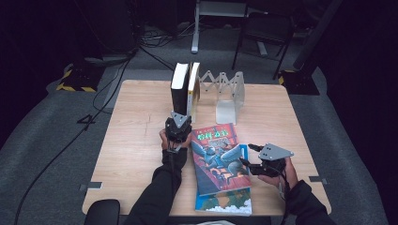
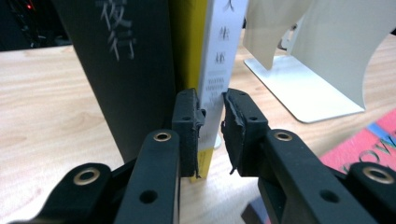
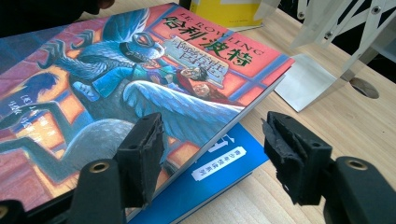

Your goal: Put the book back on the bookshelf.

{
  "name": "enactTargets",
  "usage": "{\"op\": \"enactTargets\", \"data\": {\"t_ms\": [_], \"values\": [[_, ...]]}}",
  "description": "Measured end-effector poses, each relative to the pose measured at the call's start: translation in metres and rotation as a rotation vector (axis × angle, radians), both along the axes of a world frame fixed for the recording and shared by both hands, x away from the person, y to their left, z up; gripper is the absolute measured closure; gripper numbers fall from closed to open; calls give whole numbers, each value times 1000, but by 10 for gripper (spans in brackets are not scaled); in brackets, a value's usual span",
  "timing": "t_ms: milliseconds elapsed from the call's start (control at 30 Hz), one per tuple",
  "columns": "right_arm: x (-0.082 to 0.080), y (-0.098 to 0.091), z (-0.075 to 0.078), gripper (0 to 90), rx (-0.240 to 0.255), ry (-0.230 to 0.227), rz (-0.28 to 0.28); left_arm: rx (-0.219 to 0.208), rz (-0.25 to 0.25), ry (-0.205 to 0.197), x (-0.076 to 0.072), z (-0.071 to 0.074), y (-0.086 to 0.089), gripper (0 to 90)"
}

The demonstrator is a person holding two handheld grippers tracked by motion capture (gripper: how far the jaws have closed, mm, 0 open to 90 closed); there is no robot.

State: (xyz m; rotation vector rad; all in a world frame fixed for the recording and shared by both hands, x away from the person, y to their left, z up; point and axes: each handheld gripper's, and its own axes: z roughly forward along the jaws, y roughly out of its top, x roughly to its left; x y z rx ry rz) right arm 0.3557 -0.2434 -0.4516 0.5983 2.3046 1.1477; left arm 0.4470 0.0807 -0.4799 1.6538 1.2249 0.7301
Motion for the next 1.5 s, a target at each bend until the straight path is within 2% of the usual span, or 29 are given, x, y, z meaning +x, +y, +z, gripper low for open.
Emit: {"op": "enactTargets", "data": {"t_ms": [133,233,333,467,800,933,1167,1233,1400,1500], "values": [[0,0,0,381,-2,0,1,20,-9,-14,-5,1,-3,802],[0,1,0,380,-3,0,2,52,-5,-18,-4,1,-6,822],[0,1,-1,381,-4,2,1,44,-10,-11,1,2,-5,856],[0,1,-1,381,-3,4,1,42,-4,-14,5,2,-4,856],[0,1,-1,381,-6,5,-1,73,16,-6,16,1,-6,853],[0,0,-1,381,-7,5,-3,60,27,7,20,0,-5,857],[1,0,-1,381,-7,4,-3,75,21,7,22,0,-7,850],[1,0,-1,381,-7,3,-5,66,18,9,22,0,-6,845],[0,-1,0,382,-5,-1,-4,55,-7,25,21,0,-5,816],[0,-1,1,381,-7,-5,-9,17,-45,40,19,0,-5,797]]}}
